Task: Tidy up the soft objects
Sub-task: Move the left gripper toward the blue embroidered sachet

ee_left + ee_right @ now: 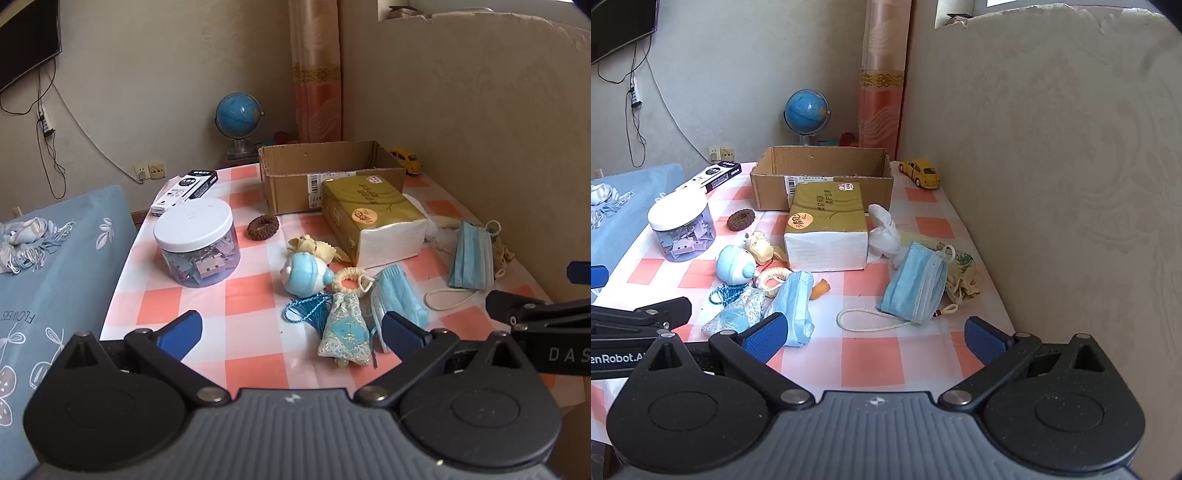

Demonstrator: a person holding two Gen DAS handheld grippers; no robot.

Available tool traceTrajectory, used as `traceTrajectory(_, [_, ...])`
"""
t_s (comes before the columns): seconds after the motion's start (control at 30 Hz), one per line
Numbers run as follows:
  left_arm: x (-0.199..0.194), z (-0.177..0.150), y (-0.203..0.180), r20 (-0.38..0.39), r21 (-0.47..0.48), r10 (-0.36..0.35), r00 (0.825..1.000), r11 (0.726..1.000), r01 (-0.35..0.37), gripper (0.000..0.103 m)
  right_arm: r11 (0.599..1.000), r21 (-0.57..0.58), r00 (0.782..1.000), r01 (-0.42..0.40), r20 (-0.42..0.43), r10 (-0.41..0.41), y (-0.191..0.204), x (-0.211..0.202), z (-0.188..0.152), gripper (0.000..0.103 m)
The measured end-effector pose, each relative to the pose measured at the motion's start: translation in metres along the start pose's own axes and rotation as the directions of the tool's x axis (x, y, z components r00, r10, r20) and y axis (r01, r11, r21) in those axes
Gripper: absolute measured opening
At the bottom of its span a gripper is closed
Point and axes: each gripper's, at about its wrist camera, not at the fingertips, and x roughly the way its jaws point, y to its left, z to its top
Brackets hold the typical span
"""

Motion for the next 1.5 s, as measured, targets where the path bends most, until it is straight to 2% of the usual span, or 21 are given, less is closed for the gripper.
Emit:
traceTrajectory(0.27, [0.004,0.0,-0.001,0.043,0.04,-0.032,0.999,0.999,0.031,0.103,0.999,-0.034,1.0,-0.019,0.019,0.019,0.0,0.004,0.001,0.103])
traceTrajectory(0.57, [0.018,-0.004,-0.003,0.039,0.127,-0.088,0.995,0.988,0.082,0.103,0.991,-0.123,0.997,-0.047,0.056,0.054,-0.002,0.013,-0.003,0.103])
traceTrajectory(0.63, [0.022,-0.008,0.0,0.038,0.111,-0.127,0.991,0.986,0.122,0.103,0.99,-0.126,0.997,-0.057,0.053,0.064,-0.003,0.016,-0.005,0.103])
traceTrajectory(0.77, [0.033,-0.011,0.004,0.033,0.115,-0.147,0.989,0.983,0.142,0.103,0.988,-0.134,0.995,-0.082,0.043,0.089,-0.007,0.024,-0.01,0.103])
traceTrajectory(1.03, [0.057,-0.02,0.008,-0.024,0.163,-0.187,0.982,0.968,0.188,0.102,0.983,-0.146,0.993,-0.115,-0.037,0.11,-0.014,0.054,-0.027,0.103])
traceTrajectory(1.33, [0.078,-0.024,-0.003,-0.043,0.248,-0.179,0.983,0.951,0.184,0.102,0.983,-0.119,0.986,-0.143,-0.102,0.131,-0.02,0.078,-0.039,0.103])
traceTrajectory(1.5, [0.082,-0.027,-0.002,-0.039,0.292,-0.149,0.988,0.944,0.154,0.102,0.981,-0.117,0.982,-0.156,-0.121,0.142,-0.021,0.085,-0.042,0.103])
